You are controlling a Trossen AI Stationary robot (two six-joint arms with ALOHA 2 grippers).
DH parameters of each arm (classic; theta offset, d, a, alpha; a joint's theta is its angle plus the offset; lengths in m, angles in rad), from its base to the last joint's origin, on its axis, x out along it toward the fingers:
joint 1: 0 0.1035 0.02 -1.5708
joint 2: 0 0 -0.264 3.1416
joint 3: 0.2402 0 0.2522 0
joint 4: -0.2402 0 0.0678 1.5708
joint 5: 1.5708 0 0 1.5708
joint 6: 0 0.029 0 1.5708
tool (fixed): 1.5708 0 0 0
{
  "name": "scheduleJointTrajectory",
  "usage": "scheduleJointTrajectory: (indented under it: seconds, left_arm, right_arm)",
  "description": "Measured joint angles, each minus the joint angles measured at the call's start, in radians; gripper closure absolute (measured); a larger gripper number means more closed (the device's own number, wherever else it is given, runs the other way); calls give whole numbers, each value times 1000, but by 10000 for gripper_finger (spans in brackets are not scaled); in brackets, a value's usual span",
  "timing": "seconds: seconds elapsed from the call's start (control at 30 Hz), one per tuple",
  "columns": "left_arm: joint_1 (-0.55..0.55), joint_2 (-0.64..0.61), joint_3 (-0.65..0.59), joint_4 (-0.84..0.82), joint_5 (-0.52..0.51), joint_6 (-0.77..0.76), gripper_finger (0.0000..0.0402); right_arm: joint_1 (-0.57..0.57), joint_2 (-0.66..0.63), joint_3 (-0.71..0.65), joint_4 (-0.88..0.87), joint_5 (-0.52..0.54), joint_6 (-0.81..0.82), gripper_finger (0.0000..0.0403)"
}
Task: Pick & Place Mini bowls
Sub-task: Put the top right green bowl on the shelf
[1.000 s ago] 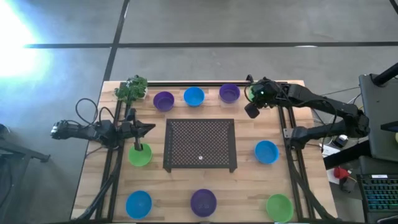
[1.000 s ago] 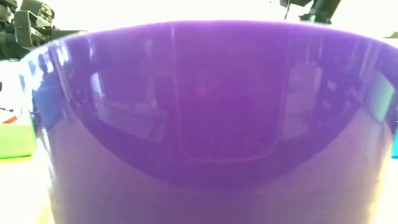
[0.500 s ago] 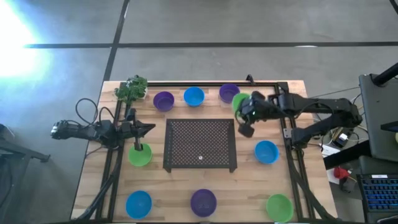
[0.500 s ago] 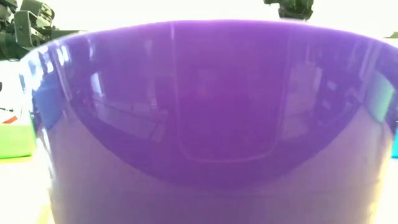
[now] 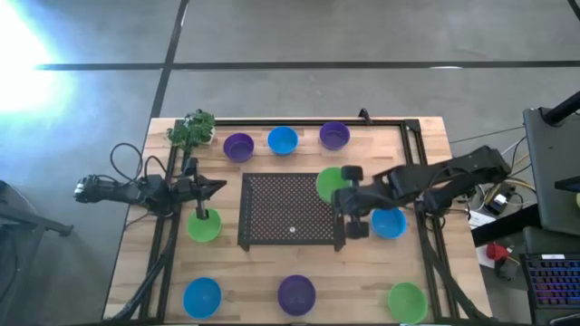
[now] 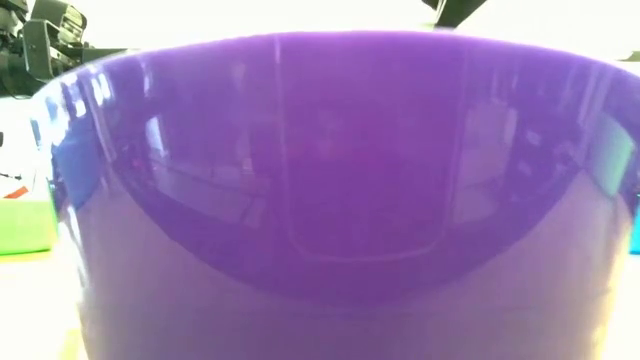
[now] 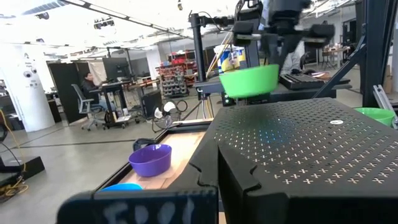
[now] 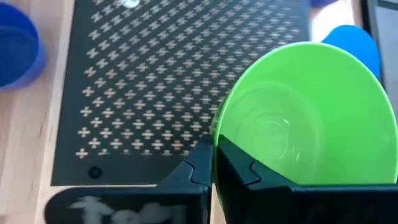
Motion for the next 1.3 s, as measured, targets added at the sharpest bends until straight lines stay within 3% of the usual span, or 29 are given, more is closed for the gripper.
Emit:
scheduleJointTrajectory:
  seconds: [0.4,1.3]
  left_arm:
    - [1,0,0,1,0,1,402]
    - [0,0,0,0,0,1,402]
  right_arm:
    - [61,101,6,6,7,1,394]
    - [105,77,16,31,-39,-3,394]
